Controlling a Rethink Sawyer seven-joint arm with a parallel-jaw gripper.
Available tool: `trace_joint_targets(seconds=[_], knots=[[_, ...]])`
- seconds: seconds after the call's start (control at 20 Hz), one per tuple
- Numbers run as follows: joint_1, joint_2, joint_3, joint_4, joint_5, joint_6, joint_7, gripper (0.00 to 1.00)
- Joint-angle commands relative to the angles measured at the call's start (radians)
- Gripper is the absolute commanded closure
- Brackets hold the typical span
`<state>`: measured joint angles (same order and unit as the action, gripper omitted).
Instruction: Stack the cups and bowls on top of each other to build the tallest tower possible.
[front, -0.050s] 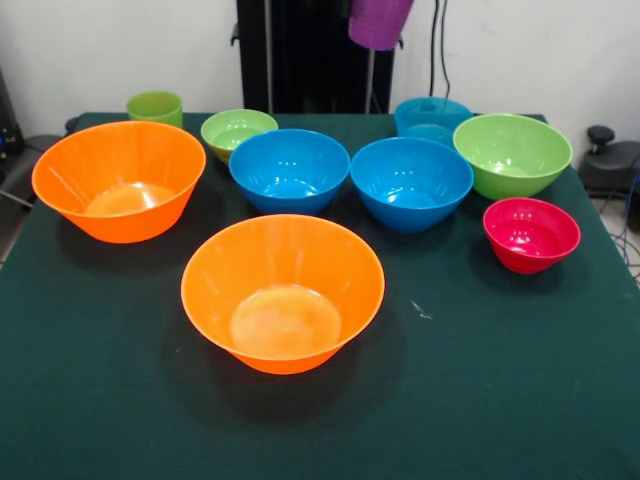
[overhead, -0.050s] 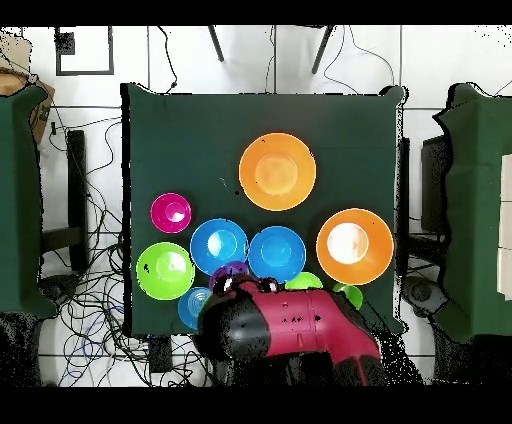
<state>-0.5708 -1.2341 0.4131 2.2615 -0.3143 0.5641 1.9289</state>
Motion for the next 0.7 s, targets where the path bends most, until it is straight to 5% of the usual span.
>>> trace_joint_targets(seconds=[0.05, 0.35, 0.7], knots=[[-0.098, -0.020, 0.168, -0.019, 0.002, 0.131, -0.351, 1.00], [-0.159, 0.067, 0.212, -0.060, -0.108, 0.103, -0.312, 1.00], [-0.153, 0.196, 0.206, -0.181, -0.228, 0.138, -0.249, 1.00]])
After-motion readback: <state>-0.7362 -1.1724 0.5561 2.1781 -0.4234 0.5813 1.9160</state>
